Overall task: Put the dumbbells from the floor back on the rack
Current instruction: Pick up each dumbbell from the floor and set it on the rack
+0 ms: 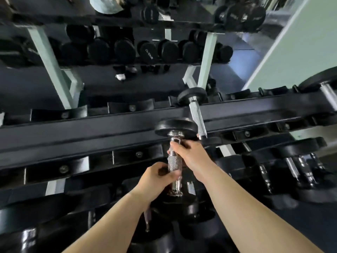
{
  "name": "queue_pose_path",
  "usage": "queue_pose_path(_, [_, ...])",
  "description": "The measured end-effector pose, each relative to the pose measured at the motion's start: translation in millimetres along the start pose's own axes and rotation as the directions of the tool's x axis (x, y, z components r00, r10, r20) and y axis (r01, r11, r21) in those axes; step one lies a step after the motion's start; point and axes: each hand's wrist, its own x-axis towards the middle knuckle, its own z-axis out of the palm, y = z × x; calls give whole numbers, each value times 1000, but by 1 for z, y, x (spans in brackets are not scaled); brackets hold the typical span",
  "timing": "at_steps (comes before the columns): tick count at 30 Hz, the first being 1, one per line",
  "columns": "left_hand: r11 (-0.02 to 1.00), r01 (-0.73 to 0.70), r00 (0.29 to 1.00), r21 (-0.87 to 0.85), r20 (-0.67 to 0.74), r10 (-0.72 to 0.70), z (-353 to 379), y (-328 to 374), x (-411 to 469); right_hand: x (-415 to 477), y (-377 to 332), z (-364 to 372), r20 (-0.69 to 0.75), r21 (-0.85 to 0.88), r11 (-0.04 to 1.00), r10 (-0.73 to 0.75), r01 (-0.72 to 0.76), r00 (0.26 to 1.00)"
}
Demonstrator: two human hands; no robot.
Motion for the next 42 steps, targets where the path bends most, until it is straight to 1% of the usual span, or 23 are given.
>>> queue_pose_path(1, [1000, 6, 1000, -16, -12, -7, -6, 5, 5, 8, -7, 3, 19, -17, 1000, -1, 2, 1000])
queue_pose_path(3, [997, 16, 996, -69, -90, -22, -35, 9, 21, 40, -26, 30, 96, -49, 999, 21, -16, 995])
queue_pose_path(5, [999, -6, 993, -54, -119, -1, -44, 15, 29, 52, -31, 39, 89, -46, 999, 27, -23, 996])
queue_pose_path(10, [996, 0, 962, -86, -270, -24, -85, 17, 47, 85, -57, 82, 220, -71, 997, 42, -27, 975])
queue_pose_path(14, [996, -3, 946, -91, -324, -27, -104, 17, 67, 109, -66, 103, 256, -77, 997, 46, -27, 966])
queue_pose_path(19, [997, -21, 942, -69, -336, -4, -105, 17, 84, 126, -68, 105, 234, -95, 995, 46, -24, 971])
queue_pose_path(22, [998, -19, 939, -59, -344, -2, -103, 17, 92, 133, -64, 105, 197, -99, 994, 68, -49, 978])
queue_pose_path(25, [999, -7, 946, -34, -324, -4, -102, 18, 97, 140, -61, 104, 161, -95, 993, 85, -70, 983])
queue_pose_path(27, [1000, 10, 950, -5, -312, -11, -104, 20, 100, 142, -60, 103, 163, -101, 992, 92, -76, 982])
queue_pose_path(31, [999, 39, 952, 4, -305, -36, -103, 18, 101, 142, -58, 100, 175, -171, 984, 82, -52, 981])
queue_pose_path(33, [999, 49, 951, 11, -308, -43, -100, 15, 100, 141, -54, 99, 176, -178, 983, 81, -49, 981])
queue_pose_path(39, [999, 43, 943, 29, -332, -31, -97, 15, 98, 140, -52, 99, 178, -178, 983, 77, -45, 981])
queue_pose_path(42, [996, 52, 938, 77, -345, -23, -95, 18, 96, 135, -52, 97, 171, -226, 974, 70, -30, 983])
